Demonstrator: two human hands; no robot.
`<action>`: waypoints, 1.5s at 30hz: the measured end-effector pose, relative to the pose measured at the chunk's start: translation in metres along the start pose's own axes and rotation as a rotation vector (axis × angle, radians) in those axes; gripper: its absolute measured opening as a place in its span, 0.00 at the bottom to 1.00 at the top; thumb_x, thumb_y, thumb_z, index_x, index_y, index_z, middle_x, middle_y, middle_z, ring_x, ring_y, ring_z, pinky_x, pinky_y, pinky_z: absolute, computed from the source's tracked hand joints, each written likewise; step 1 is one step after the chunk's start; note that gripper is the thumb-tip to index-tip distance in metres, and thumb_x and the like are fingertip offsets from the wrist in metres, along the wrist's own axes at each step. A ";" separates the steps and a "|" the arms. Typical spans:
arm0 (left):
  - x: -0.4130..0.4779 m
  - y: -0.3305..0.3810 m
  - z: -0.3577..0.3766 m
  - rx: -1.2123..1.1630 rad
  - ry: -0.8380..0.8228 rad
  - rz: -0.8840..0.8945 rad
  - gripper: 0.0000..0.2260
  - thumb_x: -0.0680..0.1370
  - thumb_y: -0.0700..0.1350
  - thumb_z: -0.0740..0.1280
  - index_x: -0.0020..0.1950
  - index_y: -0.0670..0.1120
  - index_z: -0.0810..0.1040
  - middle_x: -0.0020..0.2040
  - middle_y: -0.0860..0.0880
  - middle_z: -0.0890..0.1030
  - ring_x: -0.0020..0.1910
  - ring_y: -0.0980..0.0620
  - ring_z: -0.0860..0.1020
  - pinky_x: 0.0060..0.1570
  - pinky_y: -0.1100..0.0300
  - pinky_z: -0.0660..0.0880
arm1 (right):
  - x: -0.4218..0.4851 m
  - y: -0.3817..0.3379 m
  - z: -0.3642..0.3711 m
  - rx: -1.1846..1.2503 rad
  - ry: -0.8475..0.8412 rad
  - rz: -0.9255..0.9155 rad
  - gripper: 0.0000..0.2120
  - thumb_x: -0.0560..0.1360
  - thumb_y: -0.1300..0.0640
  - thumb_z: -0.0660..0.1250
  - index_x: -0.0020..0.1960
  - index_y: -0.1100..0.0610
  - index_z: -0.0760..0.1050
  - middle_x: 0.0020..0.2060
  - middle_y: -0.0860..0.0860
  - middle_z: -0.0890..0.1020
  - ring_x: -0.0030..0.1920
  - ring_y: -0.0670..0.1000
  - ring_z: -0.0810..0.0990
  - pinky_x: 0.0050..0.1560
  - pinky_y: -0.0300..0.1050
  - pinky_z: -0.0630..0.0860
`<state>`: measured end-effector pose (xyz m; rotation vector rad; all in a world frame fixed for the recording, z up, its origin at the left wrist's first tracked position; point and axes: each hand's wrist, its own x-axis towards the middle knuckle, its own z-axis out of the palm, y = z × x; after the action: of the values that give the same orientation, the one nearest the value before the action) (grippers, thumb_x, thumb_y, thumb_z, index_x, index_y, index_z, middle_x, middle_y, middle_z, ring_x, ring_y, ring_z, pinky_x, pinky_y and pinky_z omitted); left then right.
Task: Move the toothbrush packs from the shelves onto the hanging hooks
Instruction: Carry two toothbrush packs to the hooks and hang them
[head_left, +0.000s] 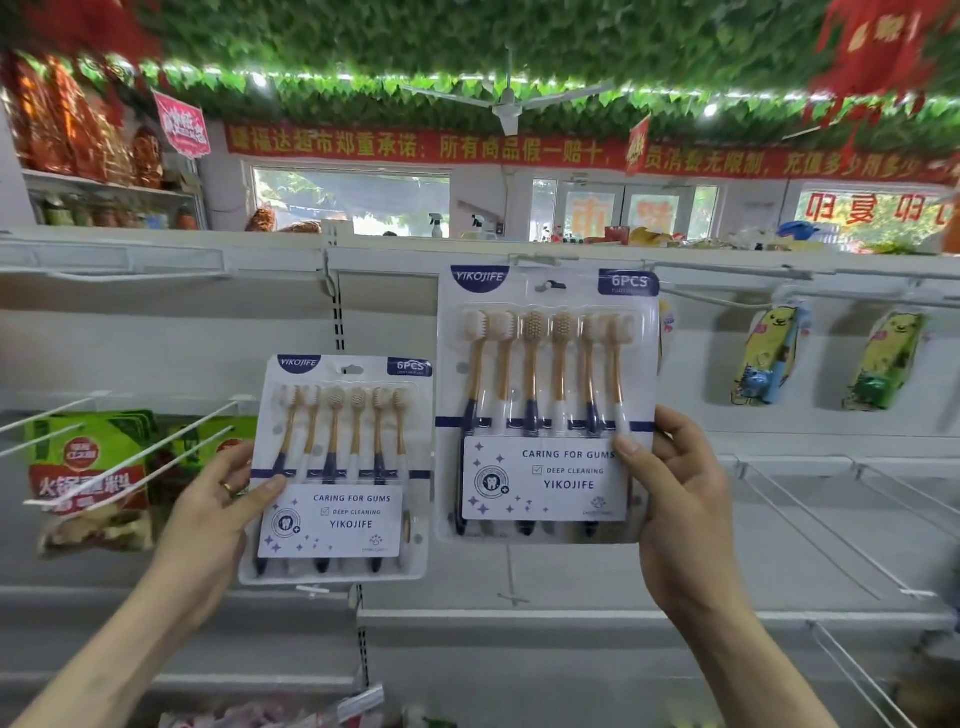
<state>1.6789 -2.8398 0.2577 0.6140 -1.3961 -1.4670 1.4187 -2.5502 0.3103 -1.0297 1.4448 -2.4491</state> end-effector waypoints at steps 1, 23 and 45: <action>0.000 -0.001 0.001 -0.004 0.000 -0.005 0.20 0.81 0.34 0.67 0.70 0.51 0.76 0.63 0.46 0.84 0.63 0.43 0.83 0.67 0.38 0.74 | 0.001 0.000 0.000 -0.007 -0.001 0.002 0.17 0.75 0.57 0.71 0.64 0.55 0.77 0.52 0.58 0.87 0.55 0.59 0.87 0.57 0.59 0.83; 0.004 0.014 -0.012 -0.029 0.072 0.022 0.21 0.82 0.32 0.64 0.75 0.43 0.73 0.61 0.45 0.85 0.61 0.44 0.83 0.53 0.54 0.84 | 0.089 0.066 0.024 -0.039 0.014 0.120 0.15 0.82 0.64 0.69 0.67 0.59 0.73 0.50 0.51 0.89 0.50 0.48 0.88 0.43 0.38 0.82; -0.017 0.024 -0.006 -0.075 0.057 0.026 0.22 0.81 0.33 0.64 0.75 0.45 0.73 0.63 0.44 0.84 0.62 0.44 0.83 0.53 0.52 0.84 | 0.131 0.109 0.010 -0.354 0.103 0.233 0.11 0.85 0.49 0.63 0.65 0.52 0.73 0.61 0.51 0.81 0.64 0.54 0.79 0.68 0.54 0.76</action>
<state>1.6976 -2.8242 0.2748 0.5839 -1.2949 -1.4630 1.3000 -2.6705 0.2896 -0.7412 1.9595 -2.1588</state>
